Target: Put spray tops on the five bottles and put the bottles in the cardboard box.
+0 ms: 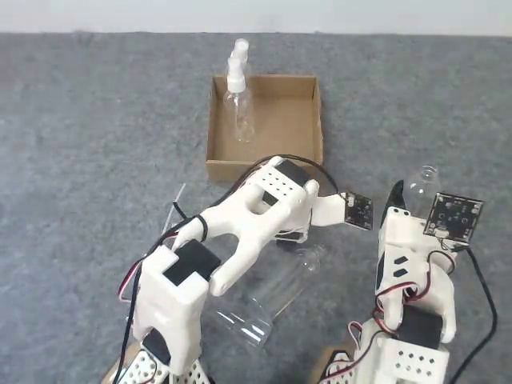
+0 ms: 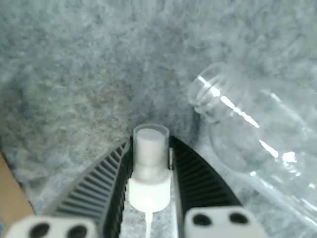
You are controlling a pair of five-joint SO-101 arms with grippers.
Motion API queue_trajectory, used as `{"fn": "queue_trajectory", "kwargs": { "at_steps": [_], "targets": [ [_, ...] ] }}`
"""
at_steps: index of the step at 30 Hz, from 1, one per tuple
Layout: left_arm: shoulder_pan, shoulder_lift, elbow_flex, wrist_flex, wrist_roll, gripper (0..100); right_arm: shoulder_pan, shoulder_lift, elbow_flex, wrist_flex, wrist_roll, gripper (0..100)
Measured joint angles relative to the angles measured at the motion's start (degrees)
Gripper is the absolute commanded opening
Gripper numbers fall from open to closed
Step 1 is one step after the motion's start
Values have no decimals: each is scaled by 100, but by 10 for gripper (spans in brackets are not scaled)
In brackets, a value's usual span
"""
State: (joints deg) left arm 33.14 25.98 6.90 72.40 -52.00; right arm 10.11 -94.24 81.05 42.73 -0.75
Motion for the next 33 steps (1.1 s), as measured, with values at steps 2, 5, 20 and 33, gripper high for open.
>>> {"fn": "queue_trajectory", "kwargs": {
  "at_steps": [2,5,20,33],
  "targets": [
    [0,0,0,0,211,44,0,0,0,0,0,99],
    [0,0,0,97,431,43,0,0,0,0,0,99],
    [-18,-1890,0,1046,1829,13,0,0,0,0,0,99],
    [-9,-3982,123,1046,3596,12,0,0,0,0,-9,99]
  ]
}}
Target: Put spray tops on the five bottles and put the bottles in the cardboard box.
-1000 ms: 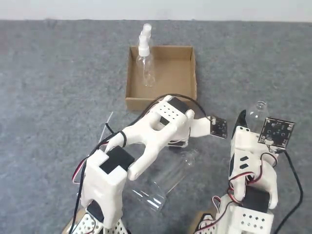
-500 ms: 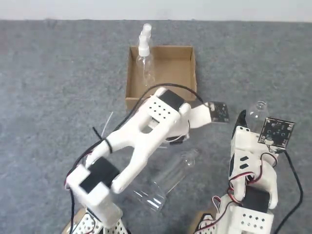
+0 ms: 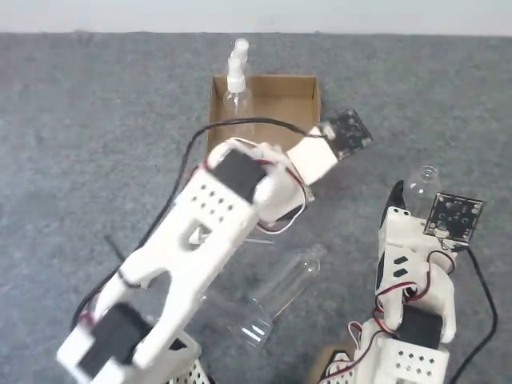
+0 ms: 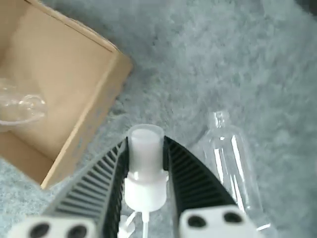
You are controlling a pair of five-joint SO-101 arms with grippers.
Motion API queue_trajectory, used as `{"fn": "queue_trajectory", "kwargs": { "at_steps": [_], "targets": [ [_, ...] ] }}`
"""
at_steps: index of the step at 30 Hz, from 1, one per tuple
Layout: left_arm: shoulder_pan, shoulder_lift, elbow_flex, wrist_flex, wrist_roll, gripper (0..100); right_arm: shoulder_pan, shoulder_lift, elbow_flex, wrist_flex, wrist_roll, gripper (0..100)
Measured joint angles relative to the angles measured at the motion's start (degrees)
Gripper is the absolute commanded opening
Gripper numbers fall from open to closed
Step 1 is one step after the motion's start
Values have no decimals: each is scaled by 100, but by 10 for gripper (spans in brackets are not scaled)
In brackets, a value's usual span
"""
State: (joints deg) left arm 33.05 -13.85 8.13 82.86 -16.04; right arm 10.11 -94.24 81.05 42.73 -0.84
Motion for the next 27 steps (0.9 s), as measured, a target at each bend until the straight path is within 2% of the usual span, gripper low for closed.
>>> {"fn": "queue_trajectory", "kwargs": {
  "at_steps": [2,10,19,27],
  "targets": [
    [-18,-404,273,-53,141,12,-18,0,0,0,0,99],
    [-9,-2048,1618,-1081,809,12,-334,0,0,0,0,99],
    [-721,-3349,2532,-1943,1451,12,-905,-18,44,0,-9,99],
    [-800,-4378,3288,-2514,1811,12,-1521,-18,141,0,-9,99]
  ]
}}
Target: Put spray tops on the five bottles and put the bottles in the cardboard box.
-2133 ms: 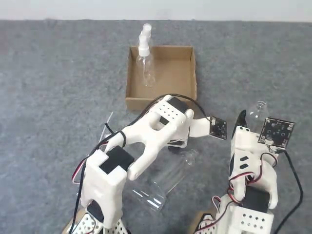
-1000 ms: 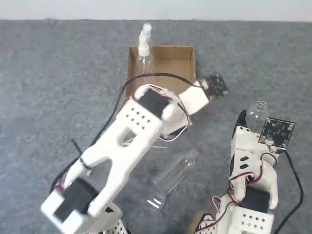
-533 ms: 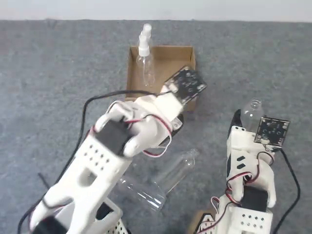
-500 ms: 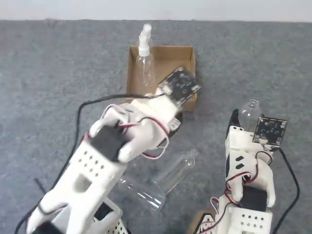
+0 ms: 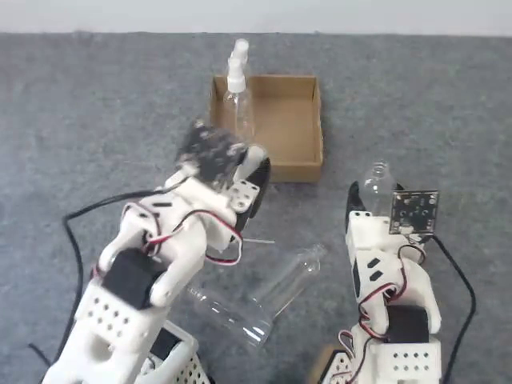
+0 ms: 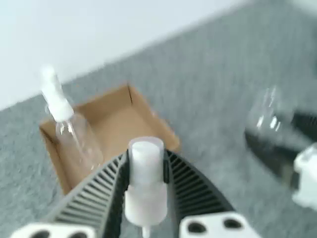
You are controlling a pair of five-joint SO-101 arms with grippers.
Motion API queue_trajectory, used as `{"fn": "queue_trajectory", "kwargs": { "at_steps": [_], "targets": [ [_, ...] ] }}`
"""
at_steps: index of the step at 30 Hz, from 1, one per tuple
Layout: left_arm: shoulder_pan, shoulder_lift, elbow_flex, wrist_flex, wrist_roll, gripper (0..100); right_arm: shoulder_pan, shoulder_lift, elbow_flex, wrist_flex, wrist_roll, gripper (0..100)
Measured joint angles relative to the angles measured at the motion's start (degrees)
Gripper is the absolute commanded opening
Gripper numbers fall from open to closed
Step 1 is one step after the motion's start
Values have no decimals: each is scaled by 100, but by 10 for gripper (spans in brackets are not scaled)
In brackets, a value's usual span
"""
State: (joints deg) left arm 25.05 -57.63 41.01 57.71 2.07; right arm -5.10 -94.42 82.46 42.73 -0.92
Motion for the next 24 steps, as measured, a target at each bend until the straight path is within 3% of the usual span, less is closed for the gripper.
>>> {"fn": "queue_trajectory", "kwargs": {
  "at_steps": [6,16,24],
  "targets": [
    [-9,-730,352,-220,255,12,-554,0,97,0,0,101],
    [-659,-1442,782,-888,949,12,-1345,0,273,0,9,101],
    [-695,-1820,782,-1064,1196,12,-1934,0,387,0,475,101]
  ]
}}
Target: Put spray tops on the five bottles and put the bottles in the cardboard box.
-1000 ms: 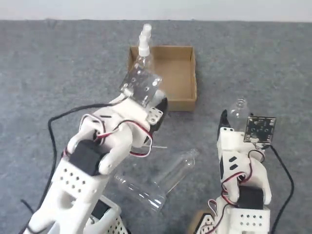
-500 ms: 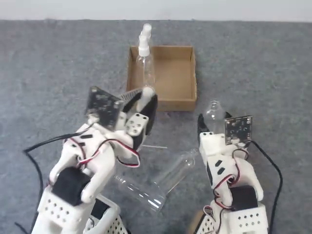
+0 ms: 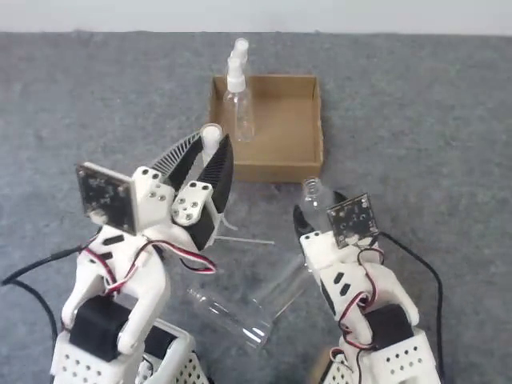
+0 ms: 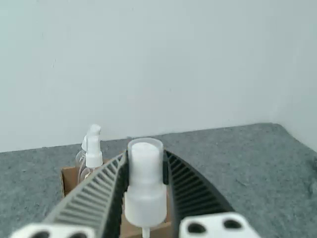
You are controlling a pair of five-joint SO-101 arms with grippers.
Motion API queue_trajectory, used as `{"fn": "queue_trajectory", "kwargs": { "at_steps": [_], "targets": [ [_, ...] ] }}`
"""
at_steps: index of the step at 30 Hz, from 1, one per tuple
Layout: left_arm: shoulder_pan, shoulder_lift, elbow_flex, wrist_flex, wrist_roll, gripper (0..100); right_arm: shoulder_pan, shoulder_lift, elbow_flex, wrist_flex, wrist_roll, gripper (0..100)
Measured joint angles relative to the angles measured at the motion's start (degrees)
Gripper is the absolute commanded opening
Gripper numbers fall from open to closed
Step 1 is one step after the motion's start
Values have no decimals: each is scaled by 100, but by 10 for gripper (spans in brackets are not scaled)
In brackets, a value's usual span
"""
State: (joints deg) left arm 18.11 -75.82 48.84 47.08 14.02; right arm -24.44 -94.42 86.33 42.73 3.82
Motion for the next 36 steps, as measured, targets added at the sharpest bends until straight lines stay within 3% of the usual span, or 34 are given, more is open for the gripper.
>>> {"fn": "queue_trajectory", "kwargs": {
  "at_steps": [7,14,24,36],
  "targets": [
    [0,-123,0,-281,9,12,-53,0,35,-176,308,101],
    [0,-448,35,-422,501,12,-404,0,501,-791,1011,101],
    [0,-1354,1125,-1213,527,11,-519,0,888,-1600,1415,101],
    [-536,-2391,1600,-1257,554,11,-1187,0,897,-1644,1916,101]
  ]
}}
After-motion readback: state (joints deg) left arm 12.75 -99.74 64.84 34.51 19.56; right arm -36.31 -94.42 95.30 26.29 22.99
